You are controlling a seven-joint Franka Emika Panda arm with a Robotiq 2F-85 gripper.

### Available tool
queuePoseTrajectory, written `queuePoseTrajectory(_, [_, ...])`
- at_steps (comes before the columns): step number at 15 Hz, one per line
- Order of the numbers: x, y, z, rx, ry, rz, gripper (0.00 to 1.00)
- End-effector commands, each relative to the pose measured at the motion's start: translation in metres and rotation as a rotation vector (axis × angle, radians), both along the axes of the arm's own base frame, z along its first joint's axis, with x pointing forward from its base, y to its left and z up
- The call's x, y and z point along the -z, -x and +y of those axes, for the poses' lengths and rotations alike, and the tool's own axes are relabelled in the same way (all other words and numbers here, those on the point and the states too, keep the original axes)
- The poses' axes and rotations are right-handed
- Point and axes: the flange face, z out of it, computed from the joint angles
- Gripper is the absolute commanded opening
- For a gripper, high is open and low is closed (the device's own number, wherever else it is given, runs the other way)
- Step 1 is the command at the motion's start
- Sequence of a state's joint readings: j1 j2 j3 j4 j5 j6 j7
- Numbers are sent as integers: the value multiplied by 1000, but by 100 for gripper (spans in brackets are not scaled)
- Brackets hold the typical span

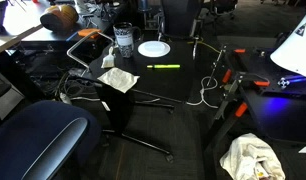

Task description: Pick the mug and move it to the bottom left of the table

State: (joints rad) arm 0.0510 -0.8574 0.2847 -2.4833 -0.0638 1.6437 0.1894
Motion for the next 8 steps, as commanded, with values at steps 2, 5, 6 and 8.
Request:
queuePoseTrajectory(2, [-1, 0, 0, 0, 0, 1, 100])
queuePoseTrajectory(5, [-1, 0, 0, 0, 0, 1, 100])
queuePoseTrajectory(6, [-1, 0, 0, 0, 0, 1, 100])
queuePoseTrajectory(8, [0, -12, -2, -32, 9, -3, 100])
